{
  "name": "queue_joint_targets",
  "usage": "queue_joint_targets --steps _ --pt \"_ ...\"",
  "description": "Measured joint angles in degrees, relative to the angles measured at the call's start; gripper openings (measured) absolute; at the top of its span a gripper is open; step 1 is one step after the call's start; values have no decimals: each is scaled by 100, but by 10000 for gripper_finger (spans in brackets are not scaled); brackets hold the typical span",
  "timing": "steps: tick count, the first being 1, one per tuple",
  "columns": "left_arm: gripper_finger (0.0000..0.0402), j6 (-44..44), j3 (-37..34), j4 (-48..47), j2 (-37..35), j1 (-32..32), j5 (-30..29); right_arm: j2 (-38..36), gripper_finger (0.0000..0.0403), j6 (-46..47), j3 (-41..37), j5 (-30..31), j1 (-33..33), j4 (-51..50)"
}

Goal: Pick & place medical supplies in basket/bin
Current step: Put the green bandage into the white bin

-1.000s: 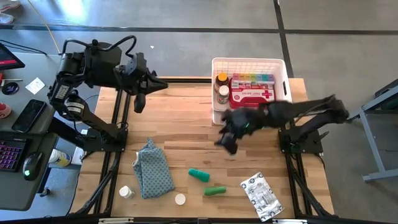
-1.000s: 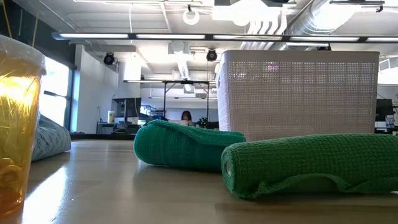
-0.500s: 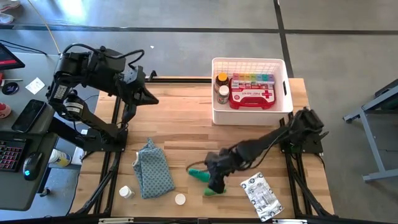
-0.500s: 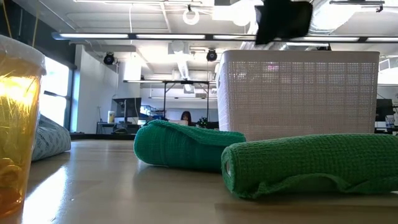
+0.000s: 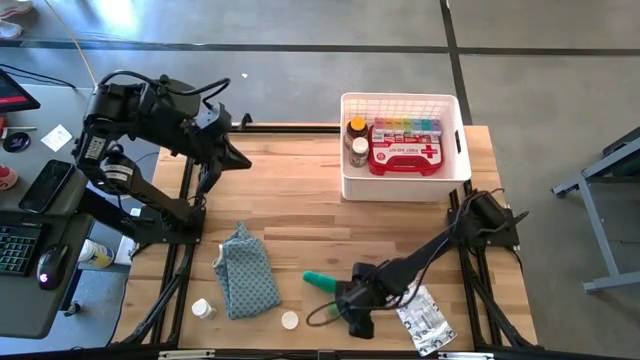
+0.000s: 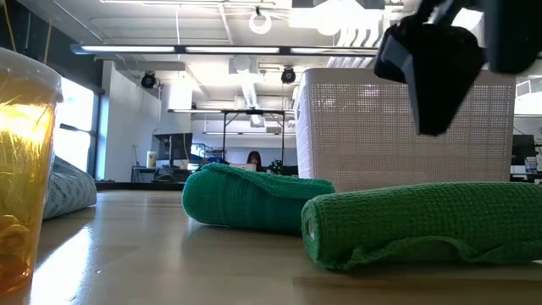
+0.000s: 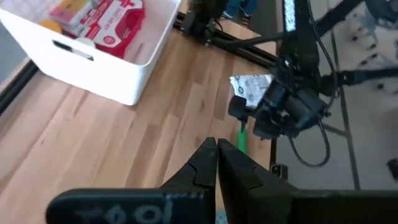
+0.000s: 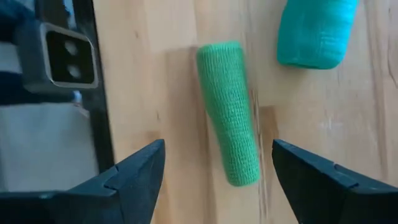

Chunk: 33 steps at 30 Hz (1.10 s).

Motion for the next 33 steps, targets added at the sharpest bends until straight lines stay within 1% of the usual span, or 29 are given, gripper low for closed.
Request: queue_joint_targets --steps 4,9,14,19,23,26,33 --pt "51 -178 4 2 23 -2 -118 196 273 -263 0 304 108 -64" --pt "51 -471 0 -1 36 -3 -160 417 247 -288 0 597 80 -27" --pt "51 -886 0 -2 38 -2 -173 638 227 -381 0 398 76 188" --pt "51 -1034 2 0 36 -4 -171 804 214 -357 -2 356 124 279" --pt "51 -1095 2 103 36 -4 -175 841 196 -328 0 328 121 282" --pt "51 -1092 2 232 36 -4 -174 841 171 -389 0 368 121 264" --pt "51 -1025 2 302 36 -4 -179 841 88 -450 0 280 119 272"
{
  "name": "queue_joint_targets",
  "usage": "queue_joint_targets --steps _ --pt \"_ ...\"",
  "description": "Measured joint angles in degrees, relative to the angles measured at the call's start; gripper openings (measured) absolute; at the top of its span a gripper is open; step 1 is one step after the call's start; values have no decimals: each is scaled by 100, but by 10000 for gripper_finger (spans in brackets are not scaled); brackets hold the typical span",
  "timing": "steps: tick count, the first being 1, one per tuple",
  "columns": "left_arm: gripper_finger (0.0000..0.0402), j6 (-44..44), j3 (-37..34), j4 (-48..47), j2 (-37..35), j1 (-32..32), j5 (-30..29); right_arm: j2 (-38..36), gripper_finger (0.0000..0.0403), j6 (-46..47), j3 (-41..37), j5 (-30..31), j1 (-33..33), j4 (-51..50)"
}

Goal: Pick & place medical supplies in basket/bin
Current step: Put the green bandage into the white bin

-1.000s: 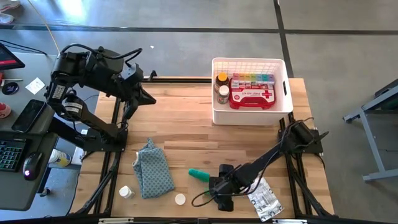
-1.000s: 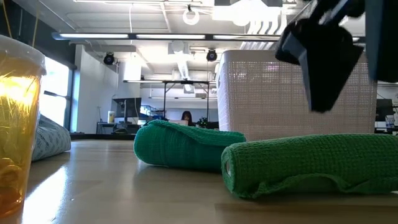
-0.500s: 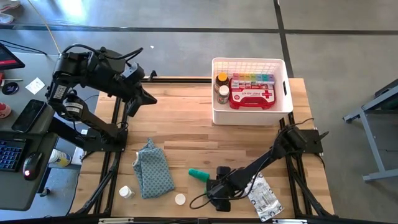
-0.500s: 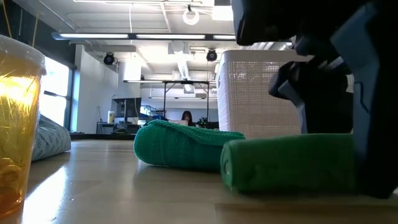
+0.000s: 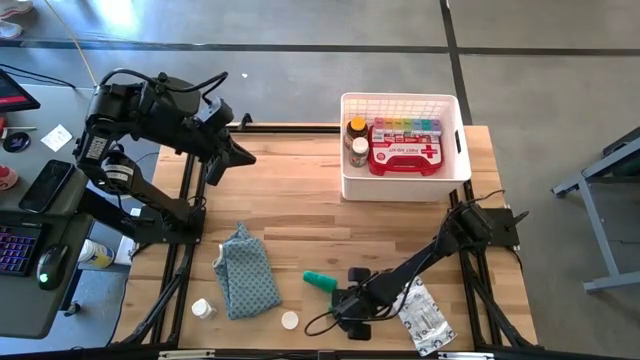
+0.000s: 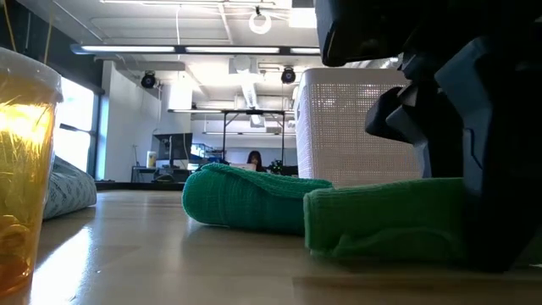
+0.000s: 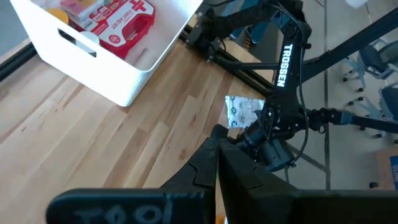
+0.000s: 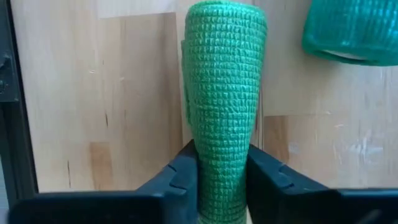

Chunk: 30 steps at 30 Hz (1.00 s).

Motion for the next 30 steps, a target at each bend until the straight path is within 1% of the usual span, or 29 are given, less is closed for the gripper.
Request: queue_joint_targets --steps 3,5,9,12,15,19,23,26,30 --pt "51 2 0 -22 0 0 0 -4 60 13 2 -171 -10 1" --pt "51 7 0 -21 0 1 0 -18 50 20 2 -316 -13 -2" --pt "51 119 0 -20 0 0 0 -116 51 38 -4 -520 0 -100" --pt "51 159 0 -21 0 0 0 -317 57 103 -4 -430 -3 -206" --pt "51 288 0 -20 0 0 0 -605 52 183 -5 -349 -77 -480" --pt "51 467 0 -15 0 2 0 -1298 49 318 -9 50 -258 -855" --pt "51 757 0 15 0 2 0 -2170 58 326 -4 741 -625 -1313" --pt "51 1122 0 15 0 2 -2 -2887 59 319 0 1145 -1022 -1703" --pt "51 1609 0 24 0 2 0 -3733 52 214 0 1245 -1760 -2378"
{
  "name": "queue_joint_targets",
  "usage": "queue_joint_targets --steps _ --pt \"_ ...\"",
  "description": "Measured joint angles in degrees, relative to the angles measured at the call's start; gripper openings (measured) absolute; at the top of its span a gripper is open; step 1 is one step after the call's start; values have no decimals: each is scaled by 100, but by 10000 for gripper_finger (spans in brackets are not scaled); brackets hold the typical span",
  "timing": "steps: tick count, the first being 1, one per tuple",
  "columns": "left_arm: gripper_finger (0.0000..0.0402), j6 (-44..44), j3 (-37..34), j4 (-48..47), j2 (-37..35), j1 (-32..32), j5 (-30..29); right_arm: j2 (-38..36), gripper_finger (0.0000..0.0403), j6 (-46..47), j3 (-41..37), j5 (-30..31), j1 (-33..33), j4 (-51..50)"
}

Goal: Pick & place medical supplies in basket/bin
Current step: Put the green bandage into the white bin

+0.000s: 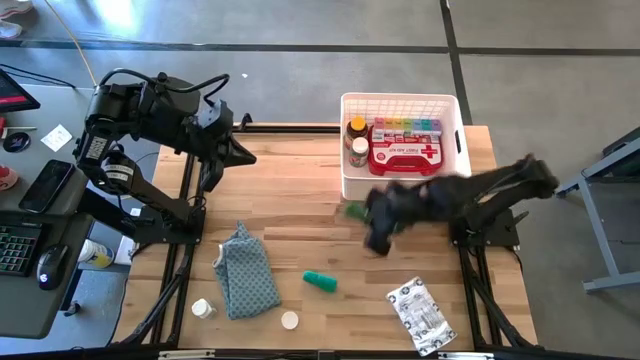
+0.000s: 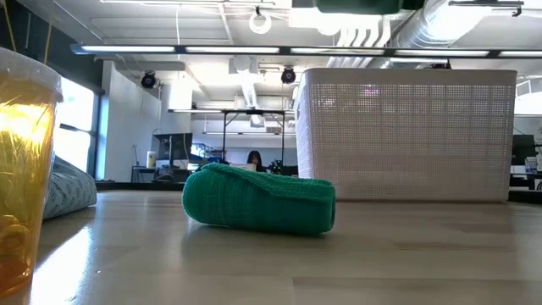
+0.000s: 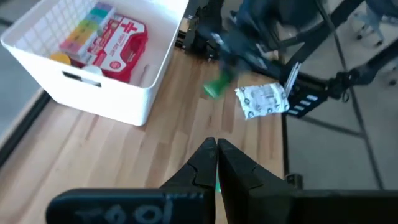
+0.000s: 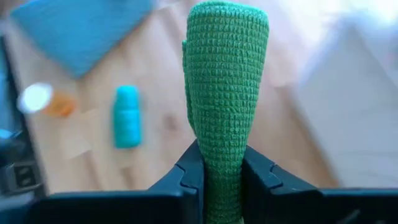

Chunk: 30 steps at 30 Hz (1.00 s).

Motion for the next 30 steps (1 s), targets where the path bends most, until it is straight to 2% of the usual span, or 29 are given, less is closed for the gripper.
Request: queue_joint_targets --steps 4,7,12,16,21,26,30 --pt "51 568 0 7 0 0 -2 -528 52 -403 60 -121 -844 -721" --pt "51 743 -1 85 0 4 -20 -586 56 -989 419 -235 -1463 -1297" --pt "51 752 -2 735 0 4 -607 -427 53 -2621 1254 -73 -2457 -2151" --pt "51 705 2 1753 65 9 -918 -321 54 -4122 1489 -204 -3376 -2525" --pt "51 799 2 2796 179 7 -909 -320 56 -5395 1104 -1106 -4447 -2575" --pt "51 742 0 3034 212 9 -1029 -317 56 -6091 493 -1406 -5211 -2496" --pt "51 602 -2 3135 235 7 -1178 -317 57 -6405 -40 -1494 -5575 -2447"
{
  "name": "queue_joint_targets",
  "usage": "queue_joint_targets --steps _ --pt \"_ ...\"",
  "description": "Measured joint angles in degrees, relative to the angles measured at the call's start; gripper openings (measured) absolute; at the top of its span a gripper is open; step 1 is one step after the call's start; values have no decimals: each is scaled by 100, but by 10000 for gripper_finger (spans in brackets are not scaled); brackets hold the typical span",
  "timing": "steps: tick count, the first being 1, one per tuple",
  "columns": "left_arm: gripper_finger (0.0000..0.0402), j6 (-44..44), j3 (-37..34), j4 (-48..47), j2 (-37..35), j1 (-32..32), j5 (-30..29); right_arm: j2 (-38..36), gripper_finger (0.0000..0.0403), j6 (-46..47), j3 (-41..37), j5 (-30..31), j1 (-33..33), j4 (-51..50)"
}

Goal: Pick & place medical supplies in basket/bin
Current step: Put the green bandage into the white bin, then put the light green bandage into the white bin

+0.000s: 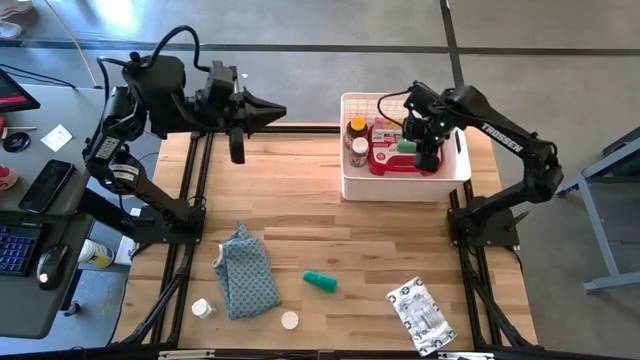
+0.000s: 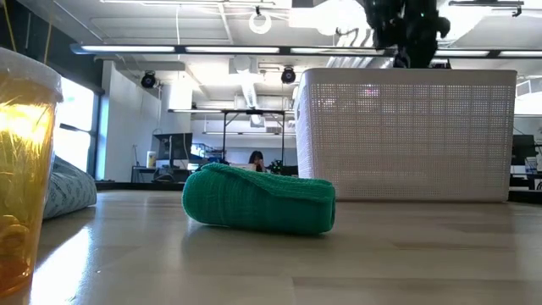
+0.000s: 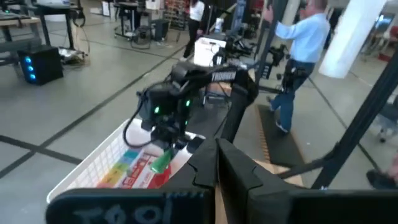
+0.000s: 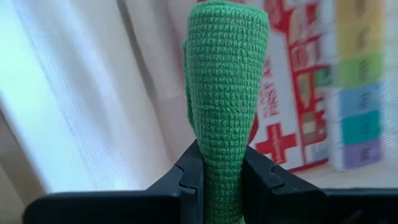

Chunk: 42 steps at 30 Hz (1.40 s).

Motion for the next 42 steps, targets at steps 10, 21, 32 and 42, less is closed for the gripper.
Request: queue_joint_targets --steps 10,21,32,42 --pt "51 -158 6 906 143 0 -23 0 68 -281 -721 -152 -142 -27" --pt "51 -166 0 940 234 0 -33 0 161 -231 -733 -154 -142 -205" --pt "51 -68 -2 767 -29 0 -34 0 205 988 -76 169 -88 -394" --pt "51 593 7 -717 -323 0 -383 -9 201 2800 1678 -655 981 494"
